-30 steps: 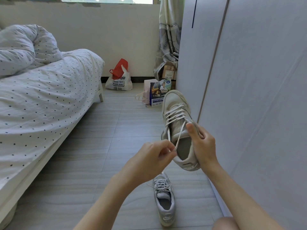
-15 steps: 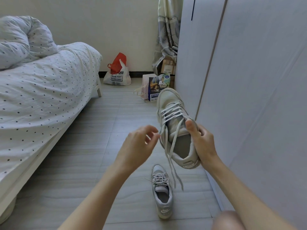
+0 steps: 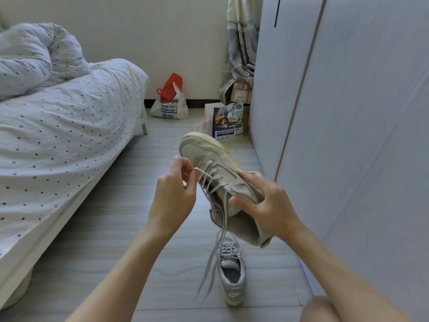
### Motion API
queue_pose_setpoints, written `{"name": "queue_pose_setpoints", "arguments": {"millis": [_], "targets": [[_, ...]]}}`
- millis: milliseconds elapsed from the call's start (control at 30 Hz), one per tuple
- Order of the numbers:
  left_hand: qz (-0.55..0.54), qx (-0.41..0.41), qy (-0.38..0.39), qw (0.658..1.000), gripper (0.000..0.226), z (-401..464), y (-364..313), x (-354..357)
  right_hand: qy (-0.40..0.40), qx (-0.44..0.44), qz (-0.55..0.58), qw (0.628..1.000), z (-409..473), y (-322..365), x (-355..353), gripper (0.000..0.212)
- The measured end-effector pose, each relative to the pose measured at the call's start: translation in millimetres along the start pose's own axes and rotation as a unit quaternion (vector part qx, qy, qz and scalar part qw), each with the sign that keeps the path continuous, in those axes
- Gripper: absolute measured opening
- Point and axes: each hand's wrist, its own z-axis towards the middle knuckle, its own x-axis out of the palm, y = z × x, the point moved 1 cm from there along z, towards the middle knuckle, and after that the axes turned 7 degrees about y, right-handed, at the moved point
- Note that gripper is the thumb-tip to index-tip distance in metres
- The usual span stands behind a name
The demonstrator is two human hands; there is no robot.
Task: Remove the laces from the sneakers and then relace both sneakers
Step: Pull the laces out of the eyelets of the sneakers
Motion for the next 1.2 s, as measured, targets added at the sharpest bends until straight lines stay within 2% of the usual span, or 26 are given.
{"name": "queue_pose_setpoints", "arguments": {"millis": [133, 233, 333, 433, 533, 667, 767, 867, 900, 933, 1000, 1033, 1067, 1100, 1200], "targets": [[-0.047, -0.067, 0.073, 0.994, 0.01, -1, 5, 0, 0.005, 0.061, 0.116, 0.991, -1, -6, 0, 0.078], [-0.107, -0.148, 0.172, 0.968, 0.018, -3, 6, 1, -0.016, 0.103, 0.223, 0.969, -1, -10, -2, 0.078], [-0.181, -0.169, 0.225, 0.942, 0.005, -5, 2, 4, -0.038, 0.112, 0.272, 0.955, 1, -9, -4, 0.075], [-0.24, -0.16, 0.205, 0.935, 0.008, -4, -1, 5, -0.04, 0.115, 0.3, 0.946, 0, -8, -6, 0.064], [-0.251, -0.154, 0.176, 0.939, 0.006, -2, -2, 5, -0.035, 0.111, 0.308, 0.944, 0, -10, -6, 0.058], [-0.264, -0.16, 0.182, 0.933, 0.009, -1, -2, 4, -0.027, 0.107, 0.311, 0.944, 0, -13, -5, 0.053], [-0.345, -0.176, 0.158, 0.908, 0.014, 1, -5, 1, -0.035, 0.114, 0.307, 0.944, 1, -18, -6, 0.055], [-0.467, -0.2, 0.095, 0.856, 0.015, 7, -6, -12, -0.056, 0.134, 0.285, 0.947, 1, -25, -7, 0.061], [-0.468, -0.206, 0.084, 0.855, 0.015, 8, -5, -16, -0.059, 0.137, 0.278, 0.949, 1, -27, -7, 0.062], [-0.414, -0.203, 0.081, 0.884, 0.014, 8, -2, -19, -0.059, 0.138, 0.273, 0.95, 1, -29, -8, 0.061], [-0.15, -0.147, 0.11, 0.972, 0.012, 7, 8, -20, -0.059, 0.145, 0.268, 0.951, 0, -32, -9, 0.06], [-0.021, -0.1, 0.137, 0.985, 0.012, 6, 11, -19, -0.063, 0.149, 0.265, 0.95, 0, -34, -9, 0.061], [0.059, -0.067, 0.172, 0.981, 0.014, 4, 14, -16, -0.067, 0.152, 0.264, 0.95, 0, -36, -10, 0.061], [0.095, -0.056, 0.212, 0.971, 0.016, 2, 16, -13, -0.07, 0.154, 0.263, 0.95, 0, -38, -11, 0.059], [0.117, -0.072, 0.285, 0.949, 0.016, -2, 19, -8, -0.07, 0.15, 0.261, 0.951, 0, -38, -11, 0.056]]}}
